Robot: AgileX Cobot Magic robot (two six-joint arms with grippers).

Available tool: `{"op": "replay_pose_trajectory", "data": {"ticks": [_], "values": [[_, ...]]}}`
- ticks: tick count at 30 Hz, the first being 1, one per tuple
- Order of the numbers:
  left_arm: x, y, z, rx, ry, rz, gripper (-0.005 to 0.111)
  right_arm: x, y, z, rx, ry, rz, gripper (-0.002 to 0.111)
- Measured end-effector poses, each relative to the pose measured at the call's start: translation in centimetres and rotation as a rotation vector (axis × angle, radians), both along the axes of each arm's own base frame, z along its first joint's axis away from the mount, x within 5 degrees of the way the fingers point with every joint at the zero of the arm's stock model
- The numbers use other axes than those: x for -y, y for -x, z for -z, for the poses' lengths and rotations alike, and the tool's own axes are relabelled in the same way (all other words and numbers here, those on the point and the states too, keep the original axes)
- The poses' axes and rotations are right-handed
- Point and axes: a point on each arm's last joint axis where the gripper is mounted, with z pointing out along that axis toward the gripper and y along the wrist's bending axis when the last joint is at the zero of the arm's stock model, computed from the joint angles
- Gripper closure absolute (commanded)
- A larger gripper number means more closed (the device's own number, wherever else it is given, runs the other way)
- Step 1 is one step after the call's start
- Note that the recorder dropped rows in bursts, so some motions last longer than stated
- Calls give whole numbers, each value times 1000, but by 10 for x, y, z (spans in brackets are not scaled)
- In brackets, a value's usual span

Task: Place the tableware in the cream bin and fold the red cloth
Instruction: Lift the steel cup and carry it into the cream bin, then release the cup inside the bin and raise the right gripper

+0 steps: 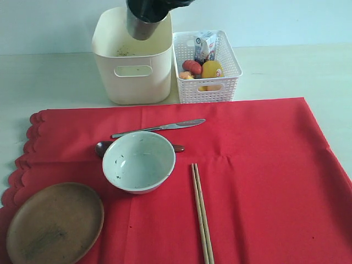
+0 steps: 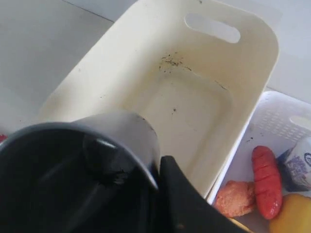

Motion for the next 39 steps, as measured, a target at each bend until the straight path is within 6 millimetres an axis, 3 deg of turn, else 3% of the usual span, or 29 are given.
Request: {"op": "replay_pose_trajectory", "data": {"ticks": [22, 25, 33, 39], "values": [[0, 0, 0, 0, 0, 0, 107, -10, -24, 68, -38, 24, 29, 108], [0, 0, 0, 0, 0, 0, 107, -11, -26, 77, -46, 24, 33, 102], [0, 0, 0, 0, 0, 0, 107, -12, -28, 85, -53, 27, 37, 67], [0, 0, 0, 0, 0, 0, 107, -12, -28, 82, -44, 22, 38, 63]]}}
